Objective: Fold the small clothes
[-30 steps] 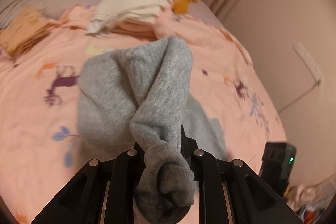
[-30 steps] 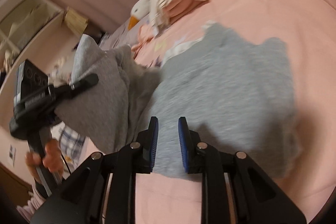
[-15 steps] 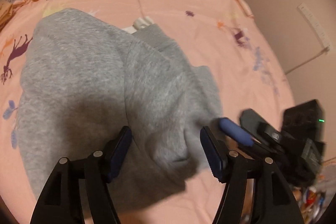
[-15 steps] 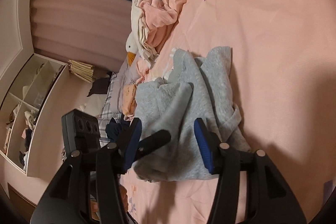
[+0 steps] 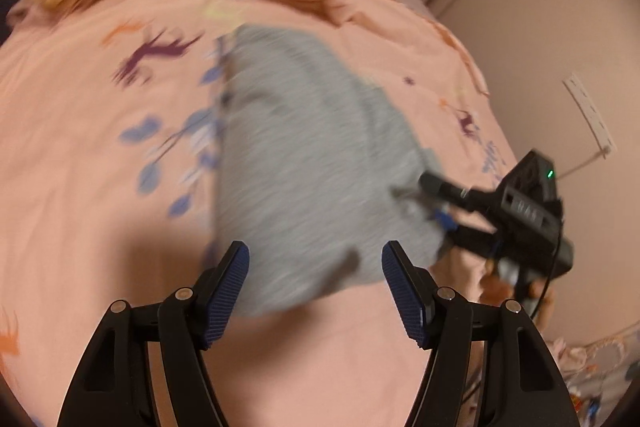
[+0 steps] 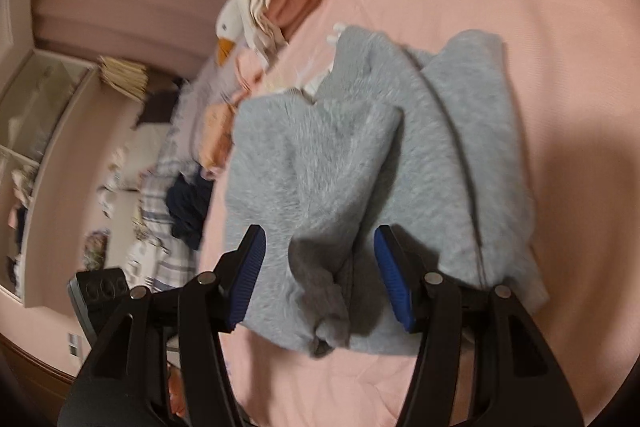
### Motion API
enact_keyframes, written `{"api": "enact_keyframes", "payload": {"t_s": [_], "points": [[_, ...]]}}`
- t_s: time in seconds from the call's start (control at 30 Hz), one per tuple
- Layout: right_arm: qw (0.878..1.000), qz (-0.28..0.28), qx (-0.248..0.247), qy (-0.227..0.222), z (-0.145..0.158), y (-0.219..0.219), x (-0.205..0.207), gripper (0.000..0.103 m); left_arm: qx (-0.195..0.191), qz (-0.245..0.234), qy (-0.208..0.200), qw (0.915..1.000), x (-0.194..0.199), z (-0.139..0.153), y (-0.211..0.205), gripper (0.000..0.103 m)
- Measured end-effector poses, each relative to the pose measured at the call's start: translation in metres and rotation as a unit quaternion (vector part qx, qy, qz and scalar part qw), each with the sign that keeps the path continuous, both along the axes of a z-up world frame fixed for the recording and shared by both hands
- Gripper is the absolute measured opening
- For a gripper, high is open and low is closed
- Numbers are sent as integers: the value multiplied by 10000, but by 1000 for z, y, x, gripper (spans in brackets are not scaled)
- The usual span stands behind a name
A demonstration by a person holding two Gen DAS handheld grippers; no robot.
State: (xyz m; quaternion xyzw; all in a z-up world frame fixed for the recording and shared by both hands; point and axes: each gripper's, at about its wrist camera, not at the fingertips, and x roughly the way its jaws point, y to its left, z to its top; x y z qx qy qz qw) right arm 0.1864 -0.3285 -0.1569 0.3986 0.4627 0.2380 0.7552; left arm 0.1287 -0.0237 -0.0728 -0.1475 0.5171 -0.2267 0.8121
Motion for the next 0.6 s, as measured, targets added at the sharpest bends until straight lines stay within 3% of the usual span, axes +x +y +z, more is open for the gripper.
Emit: {"api": "enact_keyframes", "payload": {"t_s": [0.17, 0.3, 0.37, 0.47, 0.6], "points": [[9970, 374, -654, 162, 1, 31, 18, 57, -278, 297, 298, 9987, -7, -19, 28, 67], [9941, 592, -897, -155, 8, 49, 24, 54, -394, 429, 475, 9972, -7, -29, 37, 67], [9924, 608, -1067, 27, -5, 53, 33, 30, -412, 469, 513, 9967, -7, -30, 39, 67], [9927, 484, -1098, 77, -13, 48, 37, 15, -433, 505, 535, 9964, -8, -31, 45, 67], [9919, 214, -1187, -385, 14, 34, 30, 11, -404, 504, 580, 9962, -6, -32, 44, 67]]}}
